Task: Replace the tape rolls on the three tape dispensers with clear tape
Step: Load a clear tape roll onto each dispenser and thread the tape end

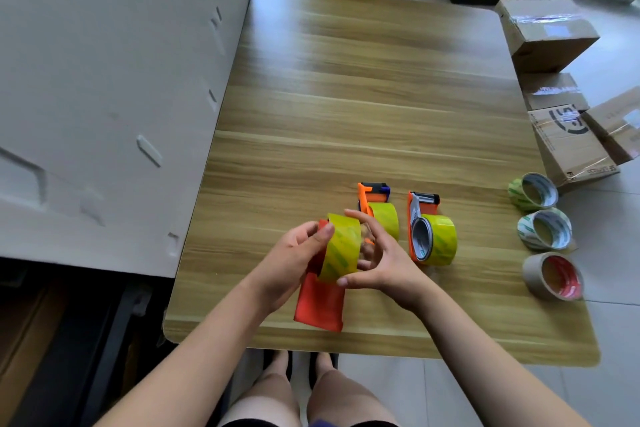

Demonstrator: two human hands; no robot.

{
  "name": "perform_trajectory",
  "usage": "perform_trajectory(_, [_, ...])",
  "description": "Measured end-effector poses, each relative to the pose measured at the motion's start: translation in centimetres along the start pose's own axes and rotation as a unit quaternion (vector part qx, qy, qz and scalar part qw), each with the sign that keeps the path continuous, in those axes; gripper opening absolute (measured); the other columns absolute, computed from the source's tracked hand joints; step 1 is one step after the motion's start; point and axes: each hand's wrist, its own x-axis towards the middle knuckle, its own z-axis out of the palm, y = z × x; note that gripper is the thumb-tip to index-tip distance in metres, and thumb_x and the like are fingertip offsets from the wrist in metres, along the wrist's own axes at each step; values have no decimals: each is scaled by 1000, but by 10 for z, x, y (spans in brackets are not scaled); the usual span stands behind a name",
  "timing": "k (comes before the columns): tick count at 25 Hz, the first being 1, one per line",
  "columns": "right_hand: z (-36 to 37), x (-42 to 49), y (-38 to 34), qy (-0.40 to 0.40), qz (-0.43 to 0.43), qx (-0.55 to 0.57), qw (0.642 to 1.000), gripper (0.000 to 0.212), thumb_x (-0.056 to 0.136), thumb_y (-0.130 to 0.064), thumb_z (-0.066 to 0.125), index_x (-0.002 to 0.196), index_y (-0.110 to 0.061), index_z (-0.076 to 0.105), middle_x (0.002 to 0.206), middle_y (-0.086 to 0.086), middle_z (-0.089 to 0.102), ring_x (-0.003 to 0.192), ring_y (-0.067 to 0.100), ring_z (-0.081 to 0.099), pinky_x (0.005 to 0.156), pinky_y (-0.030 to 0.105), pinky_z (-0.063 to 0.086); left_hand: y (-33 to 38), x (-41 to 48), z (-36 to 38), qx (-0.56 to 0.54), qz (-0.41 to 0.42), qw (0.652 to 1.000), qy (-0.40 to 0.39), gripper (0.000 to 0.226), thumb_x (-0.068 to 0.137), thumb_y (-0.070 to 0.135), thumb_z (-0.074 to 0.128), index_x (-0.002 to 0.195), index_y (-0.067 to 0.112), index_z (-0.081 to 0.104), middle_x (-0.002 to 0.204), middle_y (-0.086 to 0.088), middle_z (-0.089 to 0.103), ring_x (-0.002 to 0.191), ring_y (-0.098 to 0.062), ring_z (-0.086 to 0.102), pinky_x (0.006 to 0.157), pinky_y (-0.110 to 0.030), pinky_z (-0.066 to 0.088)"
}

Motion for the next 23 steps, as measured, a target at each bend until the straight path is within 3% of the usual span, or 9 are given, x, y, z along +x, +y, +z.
perform_trajectory(3, [4,1,-4,-23,11,-1,1000,99,47,-4,87,126,-46,45,129,28,50,109,31,61,92,46,53,-3,2,2,-41,-21,999,-21,61,87,47,35,121,0,56,114,-26,64,101,-30,64,84,-34,54])
perform_trajectory(7, [9,7,-3,-18,15,-10,1000,102,40,-22,94,124,-53,46,122,22,56,107,30,61,97,51,48,-5,4,2,-57,-2,998,-27,63,89,51,26,109,5,63,97,-18,72,90,-25,69,78,-31,58])
perform_trajectory(9, [14,7,-2,-21,21,24,999,99,42,-17,94,123,-50,47,116,21,58,99,25,58,94,46,48,-6,6,2,-56,8,998,-38,54,91,45,36,107,1,64,95,-17,71,88,-23,70,77,-29,57])
perform_trajectory(11, [15,6,-6,-22,40,21,999,97,53,-2,88,127,-45,43,130,26,53,105,20,60,95,41,50,-6,4,-3,-57,12,996,-64,44,80,25,57,115,-1,56,96,-17,69,86,-22,69,74,-28,56])
perform_trajectory(14, [2,4,-15,-56,64,-24,996,101,56,-7,85,133,-50,35,133,9,53,118,14,58,98,31,49,-12,2,-15,5,5,996,-88,67,57,0,60,122,2,48,95,-15,69,85,-22,67,73,-25,54])
perform_trajectory(17, [-3,2,-24,-31,28,-17,999,74,61,-8,80,124,-37,53,131,0,56,120,5,53,96,24,47,-17,3,-17,32,12,998,-53,62,63,-6,57,123,4,46,88,-10,69,76,-19,67,70,-24,54])
perform_trajectory(20, [8,3,-23,57,-40,-1,998,36,73,6,72,99,-19,70,127,12,59,92,4,64,72,18,51,-16,7,-15,15,14,998,-63,57,67,-5,57,122,9,48,87,-8,71,76,-20,68,71,-26,55])
perform_trajectory(23, [13,10,-12,128,-90,-19,988,29,79,8,65,86,-19,73,116,2,64,88,3,64,66,16,49,-17,14,-15,20,10,998,-58,47,80,-2,60,123,11,47,90,-6,72,80,-17,69,71,-23,54])
